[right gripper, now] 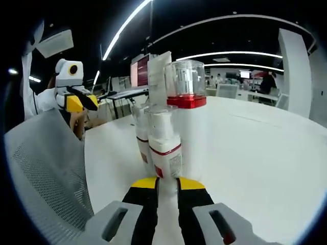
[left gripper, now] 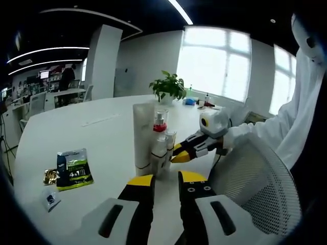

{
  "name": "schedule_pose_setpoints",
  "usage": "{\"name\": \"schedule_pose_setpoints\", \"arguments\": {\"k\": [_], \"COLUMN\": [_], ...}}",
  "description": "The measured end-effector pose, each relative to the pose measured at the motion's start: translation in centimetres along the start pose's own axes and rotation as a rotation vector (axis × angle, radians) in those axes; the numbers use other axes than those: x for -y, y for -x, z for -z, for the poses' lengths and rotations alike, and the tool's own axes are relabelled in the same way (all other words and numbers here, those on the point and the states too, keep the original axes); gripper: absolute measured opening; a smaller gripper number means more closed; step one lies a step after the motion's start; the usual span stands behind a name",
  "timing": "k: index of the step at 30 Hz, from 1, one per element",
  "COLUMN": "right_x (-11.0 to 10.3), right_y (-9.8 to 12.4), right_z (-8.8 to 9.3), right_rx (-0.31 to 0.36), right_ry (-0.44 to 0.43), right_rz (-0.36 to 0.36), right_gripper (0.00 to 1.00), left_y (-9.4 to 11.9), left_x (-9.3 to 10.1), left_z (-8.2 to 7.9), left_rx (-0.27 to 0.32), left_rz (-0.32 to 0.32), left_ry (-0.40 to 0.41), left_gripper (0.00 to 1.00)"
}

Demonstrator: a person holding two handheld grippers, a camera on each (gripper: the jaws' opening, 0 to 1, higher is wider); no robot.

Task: Arrange the skincare products in the storage area until every visible bottle or jar stands upright without overlapping.

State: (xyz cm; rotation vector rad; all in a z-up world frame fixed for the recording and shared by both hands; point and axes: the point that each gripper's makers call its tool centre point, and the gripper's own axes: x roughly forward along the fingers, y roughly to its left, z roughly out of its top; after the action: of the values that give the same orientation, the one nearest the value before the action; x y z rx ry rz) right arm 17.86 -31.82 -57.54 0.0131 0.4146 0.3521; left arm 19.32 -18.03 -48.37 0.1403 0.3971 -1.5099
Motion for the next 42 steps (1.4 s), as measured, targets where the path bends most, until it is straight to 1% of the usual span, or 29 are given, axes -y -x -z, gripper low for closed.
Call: {"name": "schedule_pose_setpoints", "arguments": {"k": [7,15,21,29,33,37,39,42], "right_x": [-0.4,-0.4,0.0,0.4,-0.1,-0.2,-0.3,-0.5], "right_y": [-0.3,-0.4,0.2,1.0,1.3,1.8,2.1,2.4], "right_z": [-0.1,-0.1,-0.1,-0.4,-0.5,-1.1,-1.8,-2.6], "right_rx": [-0.004,-0.009,-0.006,-0.006,-0.016,-0.006,0.014,0.03], "right_ry": [-0.004,-0.005,-0.017,-0.027,-0.019,-0.02,-0.018,-0.047], "right_rz": [-0.009,-0.011,0.009,0.043,0.042,0.049,0.062,0.069], "right_gripper": [0.06,0.06,0.07,0.11,0.14,0.18,0.2,0.22], "left_y": [0.0,0.0,0.1,0.1,0.1,0.1,0.0,0.0], "left_x": [0.0,0.0,-0.1,-0.1,-0.1,-0.1,0.0,-0.1], "left_z": [0.1,0.2,0.2,0.3,0.3,0.3,0.3,0.4], "left_rx": [-0.005,-0.009,-0.009,-0.016,-0.015,-0.017,-0.016,-0.027], "left_rz": [-0.001,0.001,-0.001,-0.004,-0.005,-0.008,-0.007,-0.013], "left_ry": [0.002,0.001,0.001,-0.004,-0.006,-0.008,-0.008,-0.011], "left_gripper": [0.13,0.13,0.13,0.13,0.13,0.13,0.13,0.14]}}
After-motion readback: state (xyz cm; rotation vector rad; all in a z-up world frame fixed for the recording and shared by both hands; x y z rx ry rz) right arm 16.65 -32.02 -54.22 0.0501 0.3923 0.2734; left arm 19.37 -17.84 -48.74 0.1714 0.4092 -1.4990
